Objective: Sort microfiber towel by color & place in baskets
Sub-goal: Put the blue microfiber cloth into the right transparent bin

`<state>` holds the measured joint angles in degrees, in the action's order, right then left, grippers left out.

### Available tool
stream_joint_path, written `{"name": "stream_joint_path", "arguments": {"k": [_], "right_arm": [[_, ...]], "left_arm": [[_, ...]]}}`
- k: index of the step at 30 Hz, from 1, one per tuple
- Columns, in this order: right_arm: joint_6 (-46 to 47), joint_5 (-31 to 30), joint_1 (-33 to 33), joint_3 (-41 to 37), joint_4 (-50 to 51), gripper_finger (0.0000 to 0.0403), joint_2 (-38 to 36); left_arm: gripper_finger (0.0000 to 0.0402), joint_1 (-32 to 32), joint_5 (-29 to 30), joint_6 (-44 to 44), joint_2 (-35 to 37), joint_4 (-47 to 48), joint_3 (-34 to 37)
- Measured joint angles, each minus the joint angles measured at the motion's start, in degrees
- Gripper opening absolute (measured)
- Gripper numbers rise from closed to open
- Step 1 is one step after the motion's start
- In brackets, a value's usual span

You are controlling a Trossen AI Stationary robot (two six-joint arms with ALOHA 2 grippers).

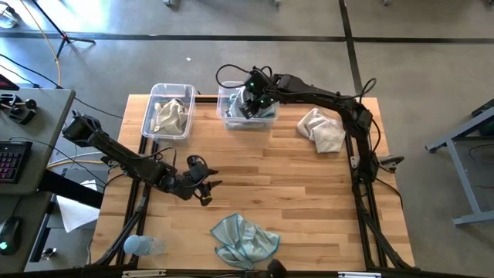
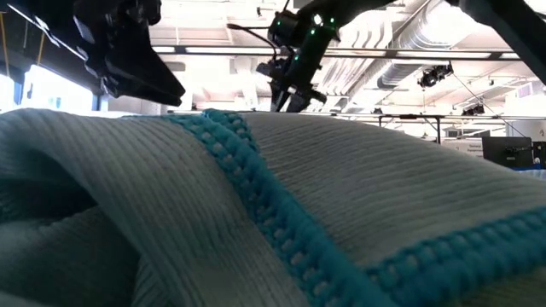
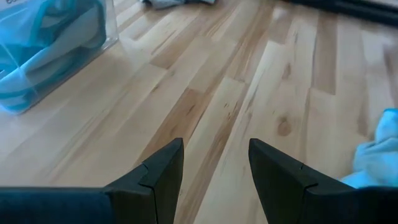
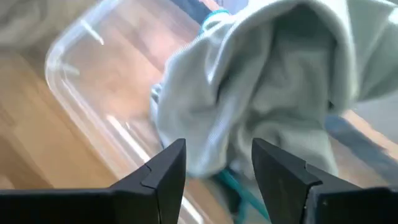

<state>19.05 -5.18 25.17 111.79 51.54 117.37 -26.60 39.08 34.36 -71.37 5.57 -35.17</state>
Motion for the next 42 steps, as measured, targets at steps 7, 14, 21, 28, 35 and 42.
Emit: {"name": "stream_joint_path", "arguments": {"k": [7,14,21,28,35,42], "right_arm": [[-5.0,-3.6,-3.5,0.0,6.1,0.017,-2.5],[-7.4,-6.0,-7.2,-0.1,6.9,0.0093,-4.8],[-7.5,-7.2,-11.4,-0.1,9.0,0.0005,-5.7],[-7.4,-8.2,-17.7,-3.7,5.0,0.0005,-6.7],[-4.5,-8.1,-23.0,-28.8,-17.0,0.0002,-16.5],[3.4,-9.2,-29.1,-53.8,-35.4,0.0001,-31.2]], "left_arm": [[0.017,0.0,0.0,0.0,0.0,-3.1,0.0],[0.017,-0.1,-0.1,0.0,0.0,-4.5,0.0],[0.017,-0.1,-2.9,0.0,0.0,-5.5,0.0],[0.017,-0.5,-4.1,0.0,0.0,-5.5,0.0],[0.017,-2.1,-4.2,0.6,0.0,-5.3,0.0],[0.017,-1.2,-3.9,0.1,-0.4,-5.5,0.0]]}}
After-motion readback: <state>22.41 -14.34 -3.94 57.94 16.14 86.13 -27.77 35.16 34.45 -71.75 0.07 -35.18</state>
